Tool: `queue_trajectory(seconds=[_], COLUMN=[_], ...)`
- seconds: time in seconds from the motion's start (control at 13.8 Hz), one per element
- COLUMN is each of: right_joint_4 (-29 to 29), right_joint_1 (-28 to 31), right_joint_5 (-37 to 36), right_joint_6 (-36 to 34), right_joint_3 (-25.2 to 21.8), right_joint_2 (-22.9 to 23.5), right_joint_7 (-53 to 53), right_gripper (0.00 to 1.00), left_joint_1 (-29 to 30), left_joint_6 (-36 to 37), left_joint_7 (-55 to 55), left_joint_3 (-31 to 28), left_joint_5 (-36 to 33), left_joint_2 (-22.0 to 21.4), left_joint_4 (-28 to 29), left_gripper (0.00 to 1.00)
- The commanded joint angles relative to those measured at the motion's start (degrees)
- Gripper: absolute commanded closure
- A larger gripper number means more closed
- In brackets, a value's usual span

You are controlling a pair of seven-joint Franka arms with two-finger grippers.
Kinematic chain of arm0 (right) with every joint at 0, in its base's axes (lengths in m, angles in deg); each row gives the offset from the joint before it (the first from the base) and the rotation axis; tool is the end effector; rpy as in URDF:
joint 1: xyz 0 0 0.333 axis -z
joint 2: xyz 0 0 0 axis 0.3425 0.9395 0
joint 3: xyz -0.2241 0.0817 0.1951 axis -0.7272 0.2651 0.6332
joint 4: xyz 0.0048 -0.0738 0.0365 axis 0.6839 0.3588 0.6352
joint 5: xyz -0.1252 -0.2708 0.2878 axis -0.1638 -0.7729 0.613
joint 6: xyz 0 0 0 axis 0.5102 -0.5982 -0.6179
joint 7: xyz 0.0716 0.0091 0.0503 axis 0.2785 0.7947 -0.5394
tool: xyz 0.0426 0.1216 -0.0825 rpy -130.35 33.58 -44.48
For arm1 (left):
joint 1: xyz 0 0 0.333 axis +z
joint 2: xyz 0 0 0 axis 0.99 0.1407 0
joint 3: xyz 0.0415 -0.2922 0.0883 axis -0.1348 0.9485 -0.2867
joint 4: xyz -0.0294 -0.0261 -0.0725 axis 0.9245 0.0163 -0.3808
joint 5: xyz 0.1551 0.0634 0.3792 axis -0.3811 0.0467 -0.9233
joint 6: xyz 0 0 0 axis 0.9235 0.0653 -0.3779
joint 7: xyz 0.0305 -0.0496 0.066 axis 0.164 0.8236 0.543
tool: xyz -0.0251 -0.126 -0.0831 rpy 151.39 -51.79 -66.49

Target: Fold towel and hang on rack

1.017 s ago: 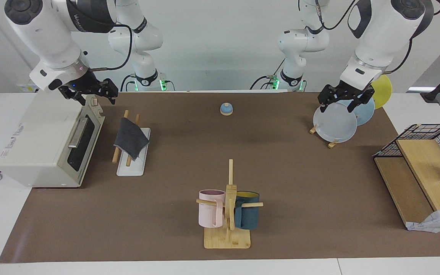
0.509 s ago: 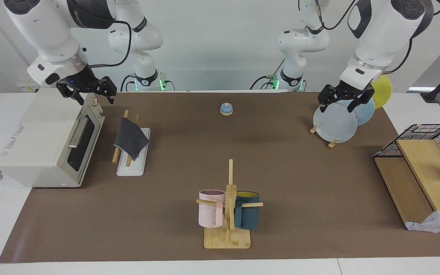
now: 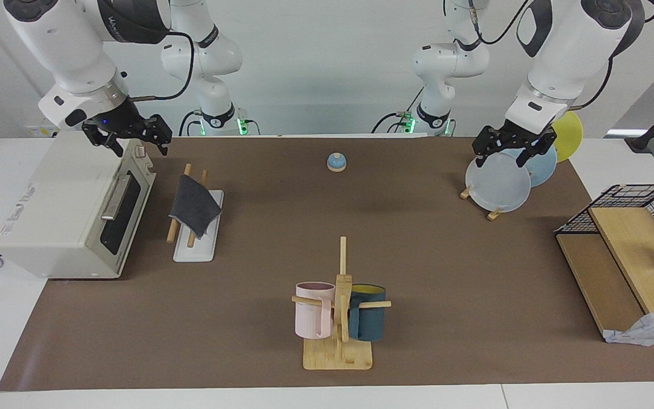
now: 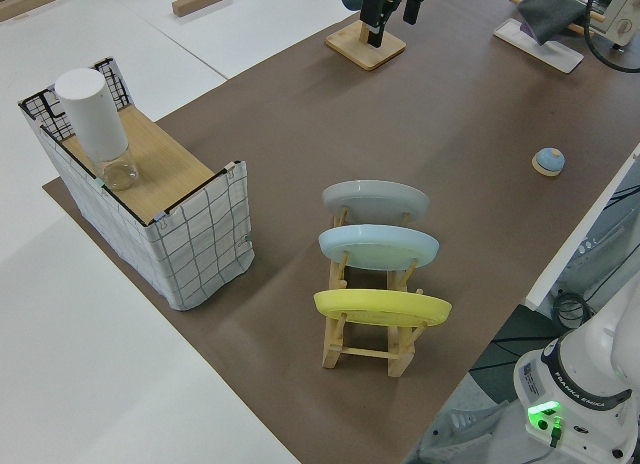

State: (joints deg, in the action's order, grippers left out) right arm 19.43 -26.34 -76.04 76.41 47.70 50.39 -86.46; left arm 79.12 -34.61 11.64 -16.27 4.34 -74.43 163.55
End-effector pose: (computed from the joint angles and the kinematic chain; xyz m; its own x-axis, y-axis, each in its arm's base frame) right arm 0.5569 -0.0141 0.5507 0.9918 0.0241 -0.1257 0.0257 -0.9996 0.0111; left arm 0.5641 -0.1034 0.5454 0.9971 -0.0752 -0.0142 -0.0749 -0.9969 0.0229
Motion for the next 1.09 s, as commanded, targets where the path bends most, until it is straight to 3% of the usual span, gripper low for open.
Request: queue_trajectory(seconds=[0.0, 1.02], right_joint_4=[1.6, 0.89], right_joint_1=[0.77, 5.96], right_joint_5=[-0.92, -0.66], right_joint_6=[1.37, 1.81], right_joint_3=[0.16, 0.07], right_joint_2=[-1.25, -1.16], right_joint_7=[0.58, 0.4], right_gripper=[0.0, 0.0], left_joint_1=[-0.02, -0.02], left_joint_6=[0.1, 0.1], left_joint_7=[-0.36, -0.36], left_joint_3=[-0.12, -0.12], left_joint_5=[-0.91, -0.91], left_joint_2=[-0.66, -0.66], left_joint_4=[0.25, 0.25], left_gripper=[0.0, 0.0])
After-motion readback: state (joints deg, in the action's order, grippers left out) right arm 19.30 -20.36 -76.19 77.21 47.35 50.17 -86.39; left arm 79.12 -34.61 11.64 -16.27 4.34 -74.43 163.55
